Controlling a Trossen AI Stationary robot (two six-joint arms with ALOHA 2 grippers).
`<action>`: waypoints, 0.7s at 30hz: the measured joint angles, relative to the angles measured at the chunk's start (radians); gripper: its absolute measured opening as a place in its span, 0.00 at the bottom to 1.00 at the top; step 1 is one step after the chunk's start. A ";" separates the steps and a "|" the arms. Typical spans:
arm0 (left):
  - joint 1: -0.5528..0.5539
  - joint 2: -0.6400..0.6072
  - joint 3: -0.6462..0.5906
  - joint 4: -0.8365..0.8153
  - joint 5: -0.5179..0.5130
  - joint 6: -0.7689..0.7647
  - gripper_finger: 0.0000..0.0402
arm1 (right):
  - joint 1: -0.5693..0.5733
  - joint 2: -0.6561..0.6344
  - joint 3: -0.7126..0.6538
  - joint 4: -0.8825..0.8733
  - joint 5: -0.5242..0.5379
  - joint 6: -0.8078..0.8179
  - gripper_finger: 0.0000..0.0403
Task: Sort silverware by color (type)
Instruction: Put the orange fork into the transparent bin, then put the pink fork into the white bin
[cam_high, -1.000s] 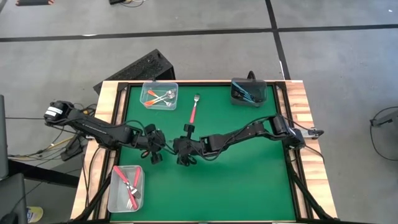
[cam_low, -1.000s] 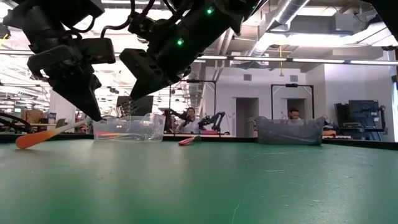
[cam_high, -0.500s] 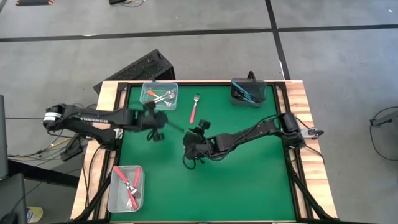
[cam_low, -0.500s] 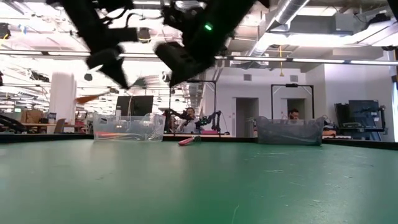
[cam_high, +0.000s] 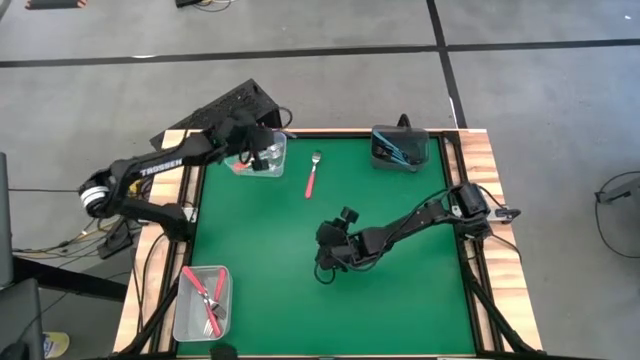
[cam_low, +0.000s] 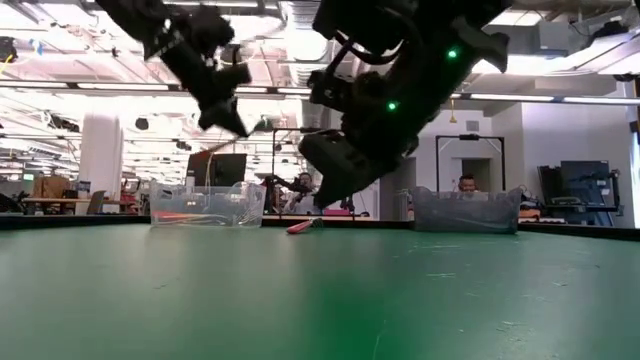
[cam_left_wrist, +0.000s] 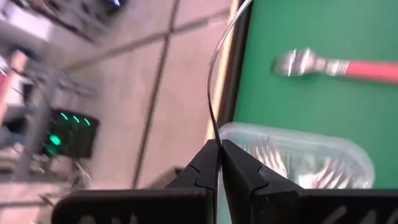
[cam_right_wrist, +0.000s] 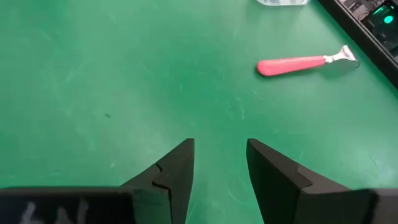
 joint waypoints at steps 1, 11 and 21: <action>0.026 0.022 0.000 -0.005 0.015 0.005 0.00 | 0.004 0.000 -0.001 0.000 0.004 0.004 0.43; 0.163 0.215 -0.001 -0.007 -0.036 -0.057 0.08 | 0.003 0.000 -0.001 -0.012 0.012 0.035 0.43; 0.169 0.177 0.010 0.005 0.040 -0.264 0.36 | -0.038 -0.009 -0.001 -0.024 0.018 0.034 0.43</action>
